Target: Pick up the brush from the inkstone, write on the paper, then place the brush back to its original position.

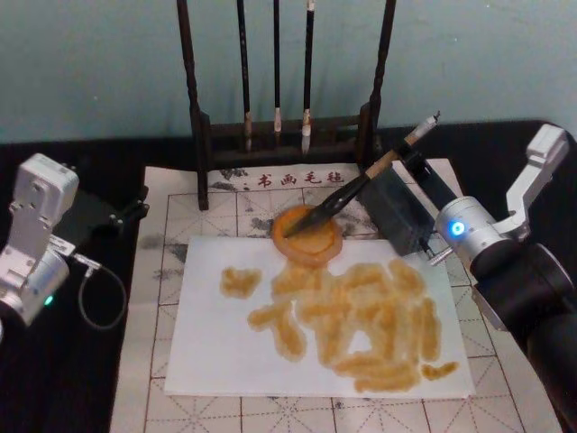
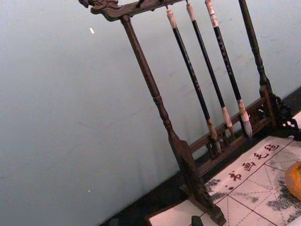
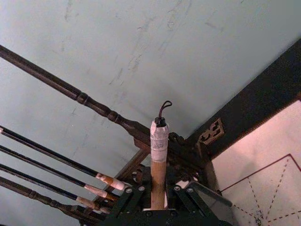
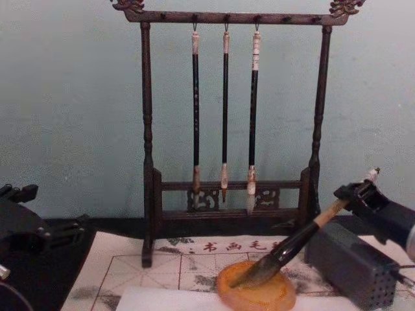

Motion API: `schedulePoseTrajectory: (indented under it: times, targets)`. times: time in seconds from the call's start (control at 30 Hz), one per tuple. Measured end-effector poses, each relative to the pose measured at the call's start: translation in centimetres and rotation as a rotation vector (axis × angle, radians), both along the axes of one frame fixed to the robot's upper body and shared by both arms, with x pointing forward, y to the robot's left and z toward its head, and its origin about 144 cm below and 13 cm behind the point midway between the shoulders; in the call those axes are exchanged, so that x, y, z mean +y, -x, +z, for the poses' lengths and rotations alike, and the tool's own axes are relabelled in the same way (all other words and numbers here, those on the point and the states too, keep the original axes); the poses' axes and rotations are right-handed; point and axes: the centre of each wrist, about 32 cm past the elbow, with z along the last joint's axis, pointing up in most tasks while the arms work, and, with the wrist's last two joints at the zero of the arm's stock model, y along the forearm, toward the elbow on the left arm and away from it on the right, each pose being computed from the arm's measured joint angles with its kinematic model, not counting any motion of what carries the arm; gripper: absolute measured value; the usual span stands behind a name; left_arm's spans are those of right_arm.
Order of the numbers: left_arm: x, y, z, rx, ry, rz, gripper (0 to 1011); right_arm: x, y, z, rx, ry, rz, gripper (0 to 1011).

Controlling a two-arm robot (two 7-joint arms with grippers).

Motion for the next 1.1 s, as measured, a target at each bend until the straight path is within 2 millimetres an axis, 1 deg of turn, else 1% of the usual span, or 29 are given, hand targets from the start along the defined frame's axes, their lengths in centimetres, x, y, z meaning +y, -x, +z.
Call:
schedulePoseTrajectory:
  times: [0.07, 0.1, 0.2, 0.23, 0.33, 0.4, 0.47, 0.5, 0.53, 0.57, 0.6, 0.63, 0.7, 0.73, 0.83, 0.87, 0.93, 0.97, 1.1]
  targets:
    - [0.00, 0.00, 0.00, 0.000, 0.000, 0.000, 1001, 0.00, 0.00, 0.00, 0.000, 0.000, 0.000, 200]
    - [0.00, 0.00, 0.00, 0.000, 0.000, 0.000, 1001, 0.00, 0.00, 0.00, 0.000, 0.000, 0.000, 239]
    - [0.00, 0.00, 0.00, 0.000, 0.000, 0.000, 1001, 0.00, 0.00, -0.01, 0.000, 0.000, 0.000, 285]
    - [0.00, 0.00, 0.00, 0.000, 0.000, 0.000, 1001, -0.01, 0.00, -0.01, 0.000, 0.000, 0.000, 343]
    - [0.00, 0.00, 0.00, 0.000, 0.000, 0.000, 1001, 0.00, 0.00, -0.01, 0.000, -0.001, 0.001, 413]
    - [0.00, 0.00, 0.00, 0.000, 0.000, 0.000, 1001, 0.00, 0.00, 0.00, -0.001, -0.001, 0.001, 496]
    - [0.00, 0.00, 0.00, 0.000, 0.000, 0.000, 1001, -0.01, 0.00, -0.01, -0.001, -0.001, 0.001, 533]
    - [0.00, 0.00, 0.00, 0.000, 0.000, 0.000, 1001, -0.01, 0.00, -0.01, -0.001, -0.001, 0.001, 593]
    - [0.00, 0.00, 0.00, 0.000, 0.000, 0.000, 1001, 0.00, 0.00, -0.01, -0.001, -0.001, 0.001, 606]
    - [0.00, 0.00, 0.00, 0.000, 0.000, 0.000, 1001, -0.01, 0.00, 0.00, -0.001, -0.001, 0.001, 676]
    - [0.00, 0.00, 0.00, 0.000, 0.000, 0.000, 1001, 0.00, 0.00, -0.01, -0.001, -0.001, 0.001, 676]
    - [0.00, 0.00, 0.00, 0.000, 0.000, 0.000, 1001, 0.00, 0.00, -0.01, -0.001, -0.001, 0.001, 713]
    - [0.00, 0.00, 0.00, 0.000, 0.000, 0.000, 1001, 0.00, 0.00, -0.01, -0.001, -0.001, 0.001, 746]
    - [0.00, 0.00, 0.00, 0.000, 0.000, 0.000, 1001, -0.01, 0.00, -0.01, -0.001, -0.001, 0.001, 799]
    - [0.00, 0.00, 0.00, 0.000, 0.000, 0.000, 1001, -0.01, 0.00, -0.01, -0.001, -0.001, 0.001, 861]
    - [0.00, 0.00, 0.00, 0.000, 0.000, 0.000, 1001, 0.00, 0.00, -0.01, -0.001, -0.002, 0.001, 912]
    - [0.00, 0.00, 0.00, 0.000, 0.000, 0.000, 1001, -0.01, 0.00, -0.01, -0.001, -0.002, 0.001, 943]
    - [0.00, 0.00, 0.00, 0.000, 0.000, 0.000, 1001, 0.00, 0.00, -0.01, -0.001, -0.002, 0.001, 987]
    - [0.00, 0.00, 0.00, 0.000, 0.000, 0.000, 1001, -0.01, 0.00, -0.01, -0.001, -0.002, 0.001, 1002]
